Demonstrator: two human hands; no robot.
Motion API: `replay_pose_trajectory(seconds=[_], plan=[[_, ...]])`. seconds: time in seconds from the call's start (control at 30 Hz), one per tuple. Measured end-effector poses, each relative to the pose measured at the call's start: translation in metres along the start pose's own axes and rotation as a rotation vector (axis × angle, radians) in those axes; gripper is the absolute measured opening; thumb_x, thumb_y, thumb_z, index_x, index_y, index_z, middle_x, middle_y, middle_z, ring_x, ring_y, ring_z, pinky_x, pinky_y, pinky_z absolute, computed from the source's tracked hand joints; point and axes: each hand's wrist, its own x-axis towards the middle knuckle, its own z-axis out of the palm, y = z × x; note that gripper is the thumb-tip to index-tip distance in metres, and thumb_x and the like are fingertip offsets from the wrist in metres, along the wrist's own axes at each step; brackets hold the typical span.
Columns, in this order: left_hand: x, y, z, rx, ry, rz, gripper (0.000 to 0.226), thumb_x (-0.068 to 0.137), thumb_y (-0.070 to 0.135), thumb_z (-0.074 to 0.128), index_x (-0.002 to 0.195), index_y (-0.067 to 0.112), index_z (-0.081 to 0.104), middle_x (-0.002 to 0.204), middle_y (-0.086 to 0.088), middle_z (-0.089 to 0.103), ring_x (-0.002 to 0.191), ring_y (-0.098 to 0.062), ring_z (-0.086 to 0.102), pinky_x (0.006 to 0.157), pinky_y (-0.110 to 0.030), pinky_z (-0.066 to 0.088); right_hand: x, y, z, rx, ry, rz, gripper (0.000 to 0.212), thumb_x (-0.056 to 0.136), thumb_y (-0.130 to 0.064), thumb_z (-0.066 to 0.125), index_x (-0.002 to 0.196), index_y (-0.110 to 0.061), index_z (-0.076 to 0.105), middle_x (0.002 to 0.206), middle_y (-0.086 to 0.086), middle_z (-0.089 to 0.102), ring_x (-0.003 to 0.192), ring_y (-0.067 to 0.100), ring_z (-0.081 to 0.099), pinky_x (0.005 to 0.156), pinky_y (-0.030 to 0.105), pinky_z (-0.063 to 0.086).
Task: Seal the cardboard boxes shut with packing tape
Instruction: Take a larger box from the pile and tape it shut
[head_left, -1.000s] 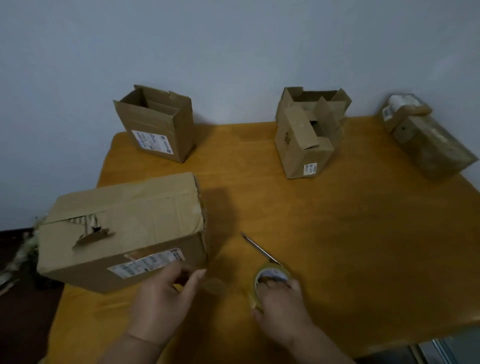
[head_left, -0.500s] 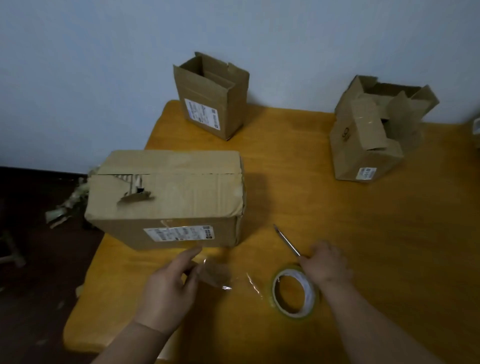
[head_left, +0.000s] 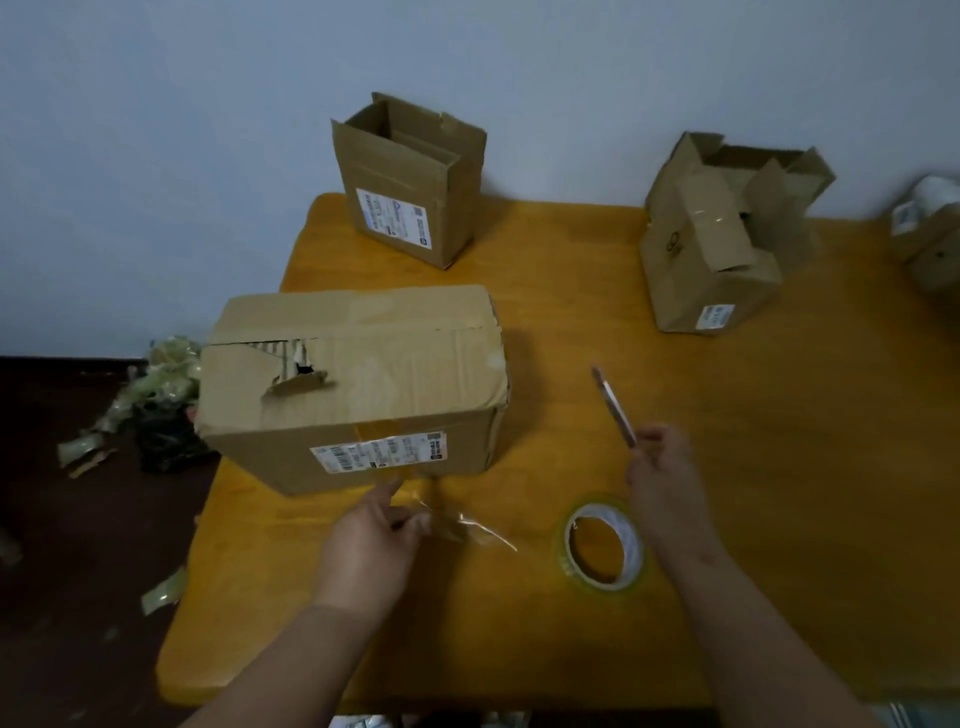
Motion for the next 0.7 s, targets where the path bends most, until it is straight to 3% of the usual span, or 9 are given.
replay_pose_trajectory(seconds=[0.1,0.17,0.27,0.37,0.5,0.6,0.7], plan=[[0.004,0.001,-0.003,0.011,-0.032,-0.031,0.032,0.091,0.023,0.067,0.123,0.021,0.061,0.105,0.005,0.073,0.081,-0.006,0.059,0.063,-0.015,0.041,-0.031,0.018,0.016,0.082,-0.159,0.149,0.017,0.104,-0.03,0.042,0.106,-0.024,0.058,0.077,0.0,0.051,0.069,0.016,0.047,0.064,0.032,0.038],[0.005,0.002,-0.005,-0.029,-0.022,-0.04,0.011,0.09,0.016,0.067,0.098,0.024,0.064,0.091,0.006,0.071,0.088,-0.016,0.064,0.069,-0.025,0.047,-0.047,0.03,0.027,0.139,-0.21,0.194,0.023,0.105,-0.028,0.041,0.104,-0.019,0.063,0.065,-0.001,0.051,0.06,0.012,0.049,0.06,0.028,0.041],[0.005,0.001,-0.008,-0.148,-0.018,-0.061,0.016,0.091,0.01,0.064,0.078,0.02,0.068,0.075,0.001,0.073,0.08,-0.025,0.069,0.076,-0.039,0.054,-0.067,0.039,0.037,0.142,-0.33,0.23,0.022,0.106,-0.024,0.039,0.109,-0.017,0.059,0.066,0.001,0.064,0.059,0.013,0.063,0.062,0.022,0.048],[0.003,0.001,-0.008,-0.18,-0.028,-0.044,0.02,0.094,0.013,0.061,0.075,0.02,0.067,0.066,-0.002,0.072,0.072,-0.031,0.068,0.073,-0.046,0.056,-0.081,0.041,0.04,-0.004,-0.43,0.218,0.02,0.106,-0.026,0.036,0.105,-0.022,0.055,0.08,0.002,0.073,0.074,0.014,0.072,0.073,0.027,0.048],[0.0,0.005,-0.008,-0.193,-0.048,-0.013,0.019,0.098,0.015,0.055,0.08,0.016,0.06,0.067,-0.005,0.071,0.069,-0.03,0.069,0.073,-0.046,0.056,-0.088,0.039,0.04,-0.137,-0.401,0.162,0.02,0.105,-0.025,0.039,0.096,-0.023,0.057,0.09,-0.002,0.068,0.072,0.009,0.064,0.062,0.016,0.043],[-0.004,0.006,-0.009,-0.201,-0.068,-0.033,0.016,0.099,0.014,0.053,0.084,0.014,0.058,0.07,-0.002,0.071,0.069,-0.024,0.07,0.074,-0.043,0.056,-0.088,0.04,0.038,-0.144,-0.385,0.109,0.019,0.103,-0.022,0.044,0.091,-0.024,0.059,0.084,-0.002,0.062,0.067,0.009,0.057,0.059,0.016,0.042],[-0.005,0.005,-0.011,-0.21,-0.076,-0.054,0.015,0.099,0.015,0.054,0.085,0.015,0.059,0.072,-0.006,0.072,0.072,-0.028,0.071,0.079,-0.05,0.057,-0.085,0.042,0.031,-0.15,-0.381,0.085,0.017,0.101,-0.021,0.05,0.087,-0.025,0.059,0.075,-0.005,0.058,0.069,0.01,0.054,0.064,0.023,0.042]])
